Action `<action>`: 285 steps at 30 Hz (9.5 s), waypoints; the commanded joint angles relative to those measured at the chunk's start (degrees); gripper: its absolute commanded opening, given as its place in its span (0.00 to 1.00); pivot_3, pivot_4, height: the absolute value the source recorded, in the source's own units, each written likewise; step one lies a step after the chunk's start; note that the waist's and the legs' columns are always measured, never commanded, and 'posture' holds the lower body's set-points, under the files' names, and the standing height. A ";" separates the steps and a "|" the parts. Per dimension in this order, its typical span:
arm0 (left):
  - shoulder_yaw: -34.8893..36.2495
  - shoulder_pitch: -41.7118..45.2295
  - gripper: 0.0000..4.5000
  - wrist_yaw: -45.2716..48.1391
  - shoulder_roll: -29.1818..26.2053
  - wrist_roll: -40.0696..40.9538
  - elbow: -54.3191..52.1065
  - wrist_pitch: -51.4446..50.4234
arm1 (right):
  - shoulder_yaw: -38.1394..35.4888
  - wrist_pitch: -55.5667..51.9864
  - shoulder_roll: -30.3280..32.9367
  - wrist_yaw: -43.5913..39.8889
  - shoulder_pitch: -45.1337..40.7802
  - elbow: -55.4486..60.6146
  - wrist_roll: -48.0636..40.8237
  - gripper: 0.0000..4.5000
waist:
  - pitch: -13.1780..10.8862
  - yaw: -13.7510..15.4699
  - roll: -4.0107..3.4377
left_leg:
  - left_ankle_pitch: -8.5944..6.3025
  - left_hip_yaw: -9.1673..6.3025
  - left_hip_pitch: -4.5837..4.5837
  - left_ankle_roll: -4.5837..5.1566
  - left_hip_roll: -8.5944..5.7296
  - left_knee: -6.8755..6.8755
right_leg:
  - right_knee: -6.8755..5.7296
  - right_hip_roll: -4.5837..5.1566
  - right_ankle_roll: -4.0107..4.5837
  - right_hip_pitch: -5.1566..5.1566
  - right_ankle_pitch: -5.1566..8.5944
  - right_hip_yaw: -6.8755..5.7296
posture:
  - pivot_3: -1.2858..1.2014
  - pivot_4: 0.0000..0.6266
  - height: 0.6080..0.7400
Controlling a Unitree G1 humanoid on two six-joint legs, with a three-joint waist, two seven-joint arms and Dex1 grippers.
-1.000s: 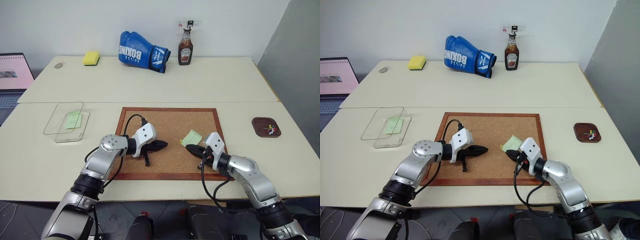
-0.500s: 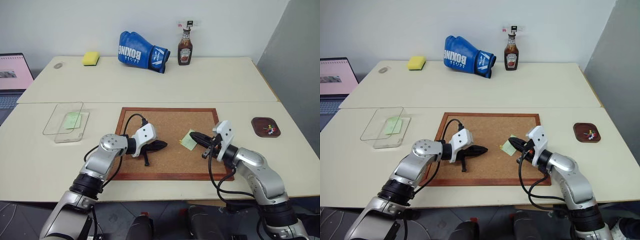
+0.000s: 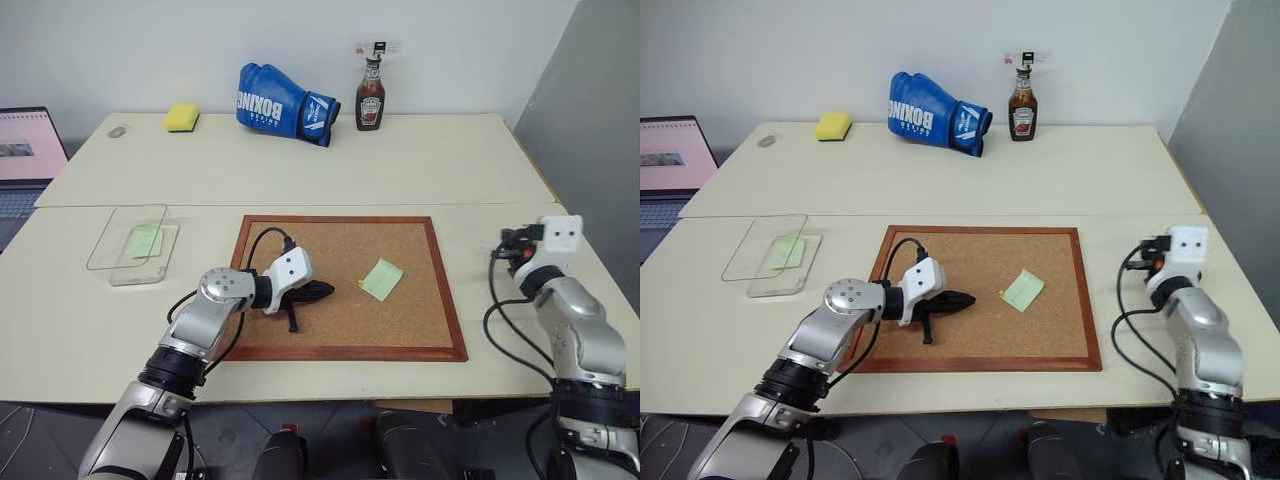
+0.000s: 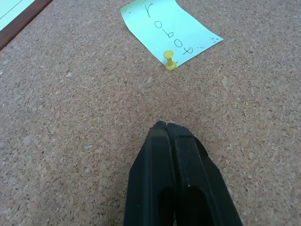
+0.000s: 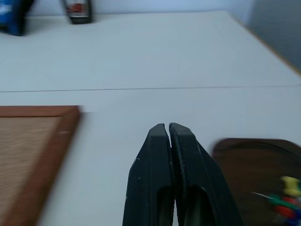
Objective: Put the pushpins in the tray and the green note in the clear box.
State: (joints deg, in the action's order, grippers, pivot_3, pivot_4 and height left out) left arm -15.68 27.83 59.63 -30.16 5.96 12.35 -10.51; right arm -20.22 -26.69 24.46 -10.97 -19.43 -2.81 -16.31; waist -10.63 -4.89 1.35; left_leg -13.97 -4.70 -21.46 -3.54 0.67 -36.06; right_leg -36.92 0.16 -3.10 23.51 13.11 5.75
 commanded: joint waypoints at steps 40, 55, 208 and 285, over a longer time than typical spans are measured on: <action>-2.18 -1.57 0.00 1.17 -0.94 -2.68 2.60 -0.72 | 1.20 12.82 4.42 -1.61 -6.34 -17.24 4.79 0.91 | 0.02 -0.30 -0.03 | 0.00 0.02 0.03 0.01 0.01 0.03 | 0.00 -0.02 -0.01 -0.02 0.00 0.03 | 0.52 0.24 1.00; -2.01 -1.75 0.00 0.82 -0.75 -2.53 2.47 -0.86 | 7.09 12.32 2.95 -8.42 -4.41 -3.40 3.51 0.91 | 0.02 -0.26 -0.03 | 0.00 0.00 0.03 0.01 0.01 0.03 | 0.00 -0.02 -0.01 -0.02 0.00 0.02 | 0.52 0.24 1.00; 16.44 7.39 0.23 -10.04 11.43 39.42 -9.38 -50.61 | 42.68 47.48 6.48 -37.25 -7.42 11.68 26.94 0.00 | -0.11 0.29 0.17 | 0.01 -0.14 -0.57 -0.04 -0.03 -0.05 | -0.08 0.01 -0.35 0.55 -0.23 -0.12 | 0.52 0.24 1.00; -4.76 9.49 0.00 -12.52 20.04 3.99 -13.55 -8.05 | -6.54 0.32 7.86 -3.16 -16.30 -27.77 2.47 0.44 | -0.05 1.38 0.05 | 0.01 0.10 -0.54 0.00 -0.11 -0.09 | -0.09 0.03 -0.42 0.50 -0.28 0.16 | 0.52 0.24 1.00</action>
State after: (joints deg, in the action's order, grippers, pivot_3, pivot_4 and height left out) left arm -20.75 36.72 46.96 -10.05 10.06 0.81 -18.91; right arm -26.77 -28.14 30.80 -14.47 -34.26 -31.58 -13.33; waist -10.68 -3.51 1.40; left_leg -13.95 -4.60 -22.00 -3.55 0.55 -36.16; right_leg -37.02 0.19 -3.52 24.02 12.83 5.91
